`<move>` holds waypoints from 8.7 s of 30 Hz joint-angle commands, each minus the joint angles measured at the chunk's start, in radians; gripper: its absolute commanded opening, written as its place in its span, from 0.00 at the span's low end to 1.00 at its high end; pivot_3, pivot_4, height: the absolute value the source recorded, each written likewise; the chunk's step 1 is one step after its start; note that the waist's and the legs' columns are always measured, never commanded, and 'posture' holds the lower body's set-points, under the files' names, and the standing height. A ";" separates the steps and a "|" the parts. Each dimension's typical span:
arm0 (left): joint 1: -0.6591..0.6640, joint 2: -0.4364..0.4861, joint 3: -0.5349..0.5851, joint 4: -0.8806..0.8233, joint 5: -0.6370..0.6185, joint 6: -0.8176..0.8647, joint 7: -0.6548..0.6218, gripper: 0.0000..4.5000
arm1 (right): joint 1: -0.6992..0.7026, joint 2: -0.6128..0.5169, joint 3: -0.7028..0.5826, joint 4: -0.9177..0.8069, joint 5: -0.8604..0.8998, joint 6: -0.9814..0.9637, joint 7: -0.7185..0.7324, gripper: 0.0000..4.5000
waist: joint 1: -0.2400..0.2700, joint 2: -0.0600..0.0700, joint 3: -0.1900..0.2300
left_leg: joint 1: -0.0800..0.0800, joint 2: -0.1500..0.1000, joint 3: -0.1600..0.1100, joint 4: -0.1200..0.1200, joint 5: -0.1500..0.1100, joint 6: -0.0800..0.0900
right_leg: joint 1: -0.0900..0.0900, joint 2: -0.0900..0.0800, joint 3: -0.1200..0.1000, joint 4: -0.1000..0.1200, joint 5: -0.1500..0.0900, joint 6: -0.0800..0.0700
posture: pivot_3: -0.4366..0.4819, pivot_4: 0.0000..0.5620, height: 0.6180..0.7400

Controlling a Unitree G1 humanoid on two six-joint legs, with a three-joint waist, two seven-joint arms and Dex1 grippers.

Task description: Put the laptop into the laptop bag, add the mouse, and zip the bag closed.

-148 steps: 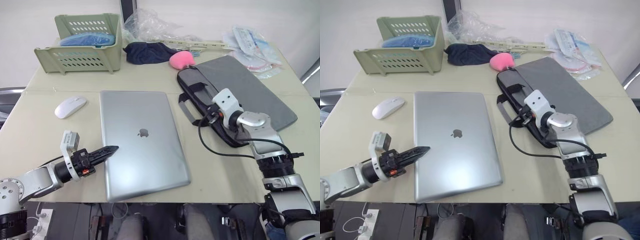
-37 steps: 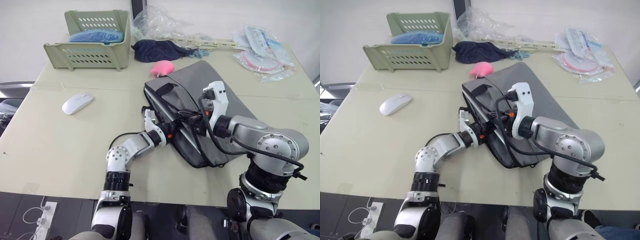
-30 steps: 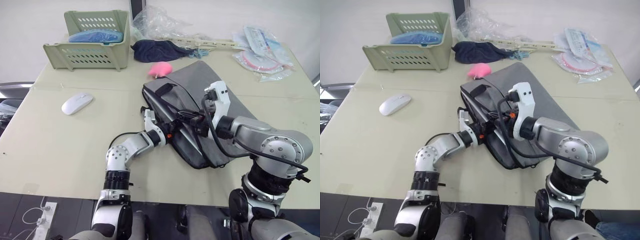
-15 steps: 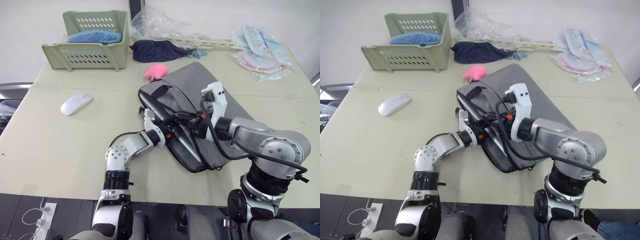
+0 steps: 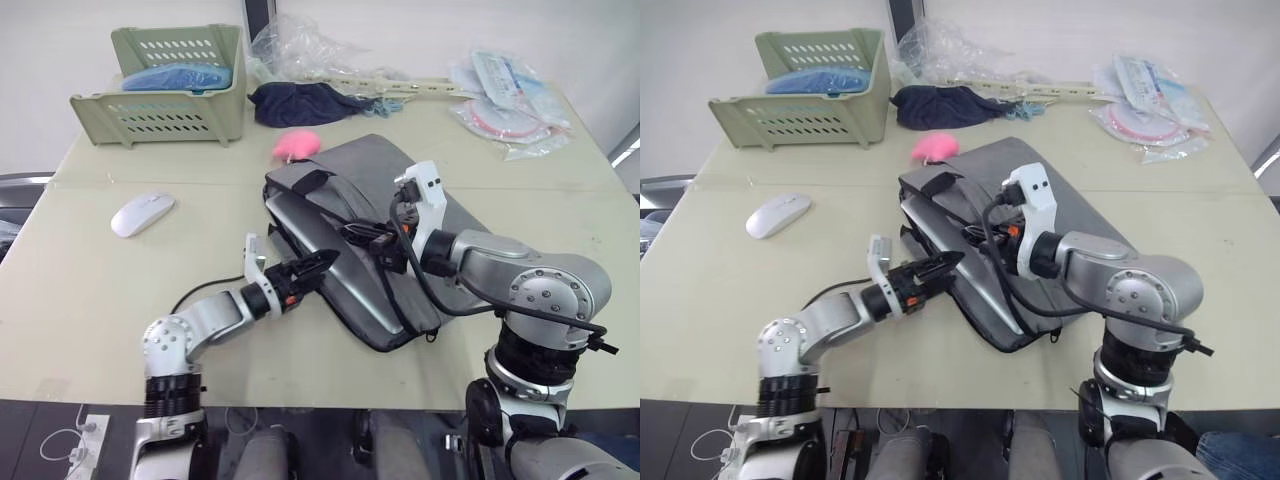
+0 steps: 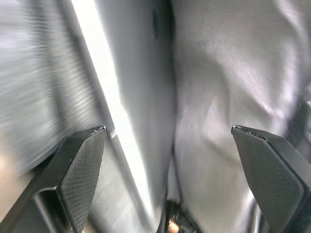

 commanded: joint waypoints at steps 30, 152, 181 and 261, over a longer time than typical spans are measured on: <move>0.484 0.717 0.273 -0.249 0.719 -0.424 -1.090 0.99 | 0.094 -0.299 0.099 0.121 -0.029 -0.304 0.158 0.00 | 0.007 0.002 0.001 | 0.000 0.002 0.015 -0.011 0.000 -0.004 | -0.004 0.004 0.000 -0.007 -0.001 -0.001 | 0.48 0.27 1.00; -0.660 0.606 -0.046 1.374 1.700 -1.104 -1.113 1.00 | 0.686 -0.659 -0.470 0.018 0.112 -1.114 0.691 0.99 | 0.015 -0.018 -0.008 | 0.004 0.003 0.022 0.000 -0.003 0.001 | -0.002 -0.001 -0.008 0.002 0.001 -0.002 | 0.48 0.27 1.00; -0.346 0.652 0.029 0.853 1.484 -1.031 -1.569 0.62 | 0.680 -0.685 -0.331 0.009 0.050 -1.033 0.648 1.00 | 0.010 -0.018 -0.008 | 0.004 0.004 0.022 0.001 -0.003 0.001 | -0.002 -0.001 -0.008 0.003 0.001 -0.002 | 0.48 0.27 1.00; -0.089 0.450 -0.262 -0.083 1.277 -0.611 -1.251 0.62 | 0.061 -0.110 0.207 -0.070 -0.157 -0.379 0.178 0.01 | -0.001 -0.015 -0.008 | 0.001 0.017 0.021 0.010 -0.007 -0.006 | -0.004 0.013 -0.007 0.005 -0.003 -0.011 | 0.48 0.27 1.00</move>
